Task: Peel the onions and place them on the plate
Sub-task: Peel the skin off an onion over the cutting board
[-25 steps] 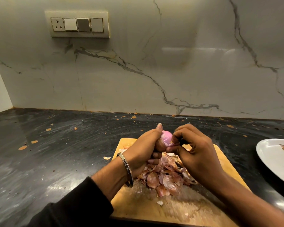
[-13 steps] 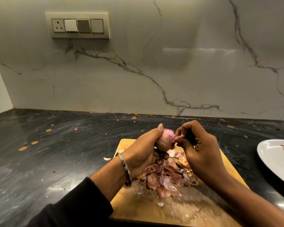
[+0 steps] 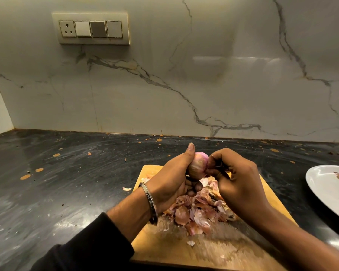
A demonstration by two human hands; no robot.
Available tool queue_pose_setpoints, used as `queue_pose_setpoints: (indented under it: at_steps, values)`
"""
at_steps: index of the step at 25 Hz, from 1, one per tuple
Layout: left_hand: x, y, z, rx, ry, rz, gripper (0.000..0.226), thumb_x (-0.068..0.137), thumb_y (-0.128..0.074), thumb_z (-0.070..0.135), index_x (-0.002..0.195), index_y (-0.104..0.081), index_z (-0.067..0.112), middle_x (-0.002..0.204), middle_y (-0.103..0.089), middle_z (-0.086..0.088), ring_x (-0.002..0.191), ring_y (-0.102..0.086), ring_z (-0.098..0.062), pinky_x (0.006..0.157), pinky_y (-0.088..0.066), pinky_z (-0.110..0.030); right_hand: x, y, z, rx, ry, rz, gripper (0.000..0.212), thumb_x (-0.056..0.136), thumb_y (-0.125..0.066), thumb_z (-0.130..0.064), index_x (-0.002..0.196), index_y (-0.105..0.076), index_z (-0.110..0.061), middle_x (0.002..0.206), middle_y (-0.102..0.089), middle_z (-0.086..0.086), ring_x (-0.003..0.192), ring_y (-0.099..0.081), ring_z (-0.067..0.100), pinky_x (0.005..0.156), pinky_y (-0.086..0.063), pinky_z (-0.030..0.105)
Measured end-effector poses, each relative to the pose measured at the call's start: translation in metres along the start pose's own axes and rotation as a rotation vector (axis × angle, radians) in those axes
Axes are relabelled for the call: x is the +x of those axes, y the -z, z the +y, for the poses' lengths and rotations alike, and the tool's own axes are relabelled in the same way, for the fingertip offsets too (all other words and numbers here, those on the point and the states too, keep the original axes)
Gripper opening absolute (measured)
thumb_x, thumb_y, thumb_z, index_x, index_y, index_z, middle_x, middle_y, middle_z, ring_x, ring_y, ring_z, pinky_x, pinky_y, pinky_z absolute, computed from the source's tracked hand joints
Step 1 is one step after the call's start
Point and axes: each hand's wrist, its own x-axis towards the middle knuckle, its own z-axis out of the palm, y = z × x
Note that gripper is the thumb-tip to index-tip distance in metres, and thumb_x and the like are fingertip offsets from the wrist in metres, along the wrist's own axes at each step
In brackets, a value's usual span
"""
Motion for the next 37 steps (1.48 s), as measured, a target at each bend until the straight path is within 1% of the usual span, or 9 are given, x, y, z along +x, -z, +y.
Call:
queue_pose_setpoints:
  at_steps: [6, 12, 17, 19, 22, 25, 30, 34, 37]
  values:
    - [-0.001, -0.003, 0.002, -0.186, 0.009, 0.048, 0.066, 0.099, -0.035, 0.056, 0.124, -0.052, -0.003, 0.08, -0.055, -0.009, 0.054, -0.05, -0.013, 0.045, -0.036, -0.022, 0.001, 0.0, 0.0, 0.1, -0.053, -0.008, 0.037, 0.076, -0.066, 0.022, 0.086, -0.065, -0.014, 0.081, -0.064, -0.01, 0.081, -0.064, 0.01, 0.068, -0.055, 0.022]
    - [0.004, 0.007, 0.004, -0.346, 0.069, 0.093, 0.067, 0.102, -0.025, 0.056, 0.104, -0.06, -0.001, 0.076, -0.065, -0.01, 0.049, -0.043, -0.011, 0.037, -0.031, -0.019, 0.001, 0.003, -0.001, -0.026, 0.008, -0.183, 0.03, 0.077, -0.069, 0.018, 0.083, -0.065, -0.011, 0.081, -0.061, -0.009, 0.079, -0.06, 0.009, 0.067, -0.051, 0.021]
    - [0.006, 0.013, 0.004, -0.286, 0.047, 0.171, 0.066, 0.102, -0.025, 0.057, 0.107, -0.062, 0.003, 0.093, -0.07, -0.015, 0.047, -0.043, -0.011, 0.037, -0.03, -0.019, 0.0, 0.005, 0.002, -0.077, 0.013, -0.402, 0.004, 0.09, -0.071, -0.015, 0.093, -0.072, -0.018, 0.085, -0.065, -0.012, 0.08, -0.058, 0.003, 0.067, -0.044, 0.015]
    - [0.007, 0.015, 0.003, -0.264, 0.034, 0.179, 0.064, 0.102, -0.026, 0.057, 0.111, -0.062, 0.004, 0.095, -0.071, -0.015, 0.049, -0.044, -0.011, 0.037, -0.03, -0.019, 0.0, 0.007, 0.001, -0.036, -0.007, -0.418, 0.013, 0.087, -0.074, -0.03, 0.097, -0.073, -0.022, 0.09, -0.065, -0.014, 0.085, -0.06, 0.004, 0.07, -0.048, 0.019]
    - [0.007, 0.015, 0.003, -0.242, 0.029, 0.161, 0.062, 0.101, -0.029, 0.058, 0.109, -0.063, 0.006, 0.099, -0.071, -0.016, 0.055, -0.047, -0.013, 0.043, -0.033, -0.022, 0.001, 0.011, -0.001, 0.051, -0.078, -0.261, 0.021, 0.084, -0.072, -0.036, 0.101, -0.072, -0.023, 0.095, -0.067, -0.015, 0.091, -0.065, 0.007, 0.076, -0.055, 0.026]
    - [0.004, 0.01, 0.0, -0.145, -0.008, 0.089, 0.052, 0.095, -0.045, 0.056, 0.115, -0.062, 0.011, 0.1, -0.066, -0.012, 0.066, -0.056, -0.015, 0.052, -0.04, -0.024, 0.003, 0.012, -0.004, 0.138, -0.14, -0.079, 0.039, 0.077, -0.07, -0.041, 0.111, -0.067, -0.021, 0.098, -0.069, -0.012, 0.094, -0.068, 0.006, 0.08, -0.057, 0.021]
    - [0.0, 0.006, -0.002, -0.122, -0.05, -0.066, 0.042, 0.09, -0.058, 0.043, 0.129, -0.059, 0.03, 0.112, -0.064, -0.008, 0.079, -0.059, -0.016, 0.06, -0.049, -0.027, 0.002, 0.01, -0.004, 0.124, -0.106, 0.008, 0.038, 0.078, -0.08, -0.02, 0.114, -0.069, -0.017, 0.106, -0.068, -0.009, 0.098, -0.068, 0.007, 0.081, -0.058, 0.021]
    - [0.0, 0.011, 0.001, -0.185, -0.052, -0.093, 0.051, 0.091, -0.061, 0.012, 0.138, -0.049, 0.027, 0.109, -0.066, -0.011, 0.085, -0.063, -0.022, 0.068, -0.053, -0.032, 0.003, 0.011, 0.0, 0.166, -0.135, 0.059, 0.036, 0.081, -0.077, -0.006, 0.114, -0.069, -0.02, 0.109, -0.069, -0.01, 0.101, -0.068, 0.005, 0.086, -0.058, 0.024]
    - [0.0, 0.012, 0.001, -0.091, -0.106, -0.062, 0.047, 0.091, -0.062, 0.007, 0.133, -0.051, 0.025, 0.102, -0.067, -0.011, 0.076, -0.063, -0.017, 0.06, -0.05, -0.027, 0.003, 0.01, 0.0, 0.207, -0.134, 0.002, 0.039, 0.082, -0.075, -0.012, 0.12, -0.068, -0.018, 0.117, -0.065, -0.01, 0.107, -0.066, 0.005, 0.088, -0.057, 0.023]
